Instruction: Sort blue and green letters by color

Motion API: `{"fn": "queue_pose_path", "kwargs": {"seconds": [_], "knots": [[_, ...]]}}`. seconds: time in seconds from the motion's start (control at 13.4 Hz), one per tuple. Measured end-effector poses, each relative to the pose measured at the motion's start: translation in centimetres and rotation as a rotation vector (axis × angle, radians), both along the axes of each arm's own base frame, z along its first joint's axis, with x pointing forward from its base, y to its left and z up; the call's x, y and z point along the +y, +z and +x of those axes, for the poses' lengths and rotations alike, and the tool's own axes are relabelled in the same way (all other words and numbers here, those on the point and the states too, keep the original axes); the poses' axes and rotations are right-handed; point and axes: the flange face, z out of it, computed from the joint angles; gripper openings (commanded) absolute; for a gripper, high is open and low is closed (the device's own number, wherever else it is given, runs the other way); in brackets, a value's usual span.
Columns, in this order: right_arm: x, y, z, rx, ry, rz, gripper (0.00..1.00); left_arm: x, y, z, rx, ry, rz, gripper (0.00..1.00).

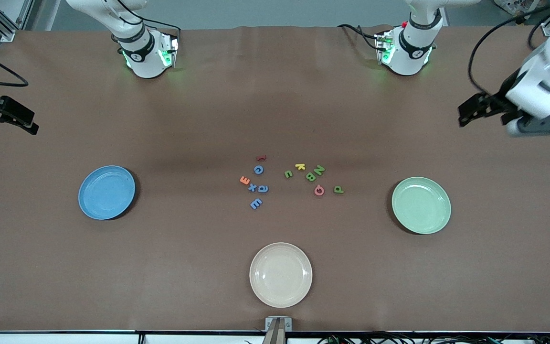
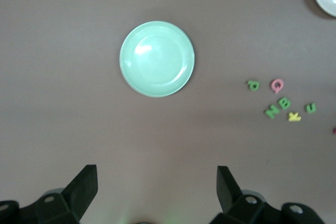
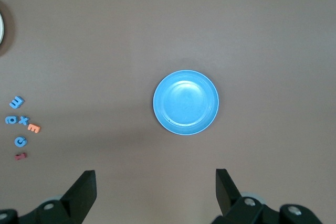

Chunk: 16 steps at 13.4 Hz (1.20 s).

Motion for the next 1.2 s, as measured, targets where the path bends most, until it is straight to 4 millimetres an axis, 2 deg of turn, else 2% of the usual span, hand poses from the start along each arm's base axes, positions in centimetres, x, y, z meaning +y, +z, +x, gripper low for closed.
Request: {"fn": "queue_pose_path", "kwargs": {"seconds": [0.15, 0.22, 0.3, 0.45, 0.6, 0.75, 0.9, 1.05, 1.2], "knots": [[0.6, 0.0, 0.0, 0.001, 0.012, 0.005, 1.00, -3.4, -3.9, 1.5, -0.017, 0.022, -0.013, 1.00], [1.6, -0.1, 0.1, 0.002, 0.028, 0.019, 1.00, -5.0, -6.0, 2.1, -0.019, 0.048, -0.022, 1.00], [3.1, -0.4, 0.2, 0.008, 0.052, 0.044, 1.00, -6.5, -8.1, 2.9, -0.019, 0.078, -0.032, 1.00], [7.1, -2.3, 1.2, 0.028, 0.112, 0.081, 1.00, -9.1, -13.0, 4.4, -0.031, 0.103, -0.052, 1.00], [11.1, -5.0, 2.9, 0.025, 0.164, 0.107, 1.00, -11.6, -18.3, 5.0, -0.077, 0.061, -0.054, 0.99], [14.4, -8.0, 4.4, 0.031, 0.202, 0.129, 1.00, -14.5, -23.8, 4.5, -0.117, -0.020, -0.043, 0.97], [18.3, -11.2, 5.2, 0.048, 0.226, 0.131, 1.00, -16.9, -29.0, 3.8, -0.125, -0.065, -0.061, 0.89], [22.4, -14.4, 5.8, 0.042, 0.246, 0.132, 1.00, -18.2, -33.9, 3.4, -0.122, -0.079, -0.094, 0.83], [26.5, -18.6, 5.7, 0.055, 0.282, 0.128, 1.00, -18.9, -37.9, 2.9, -0.096, -0.084, -0.108, 0.77]]}}
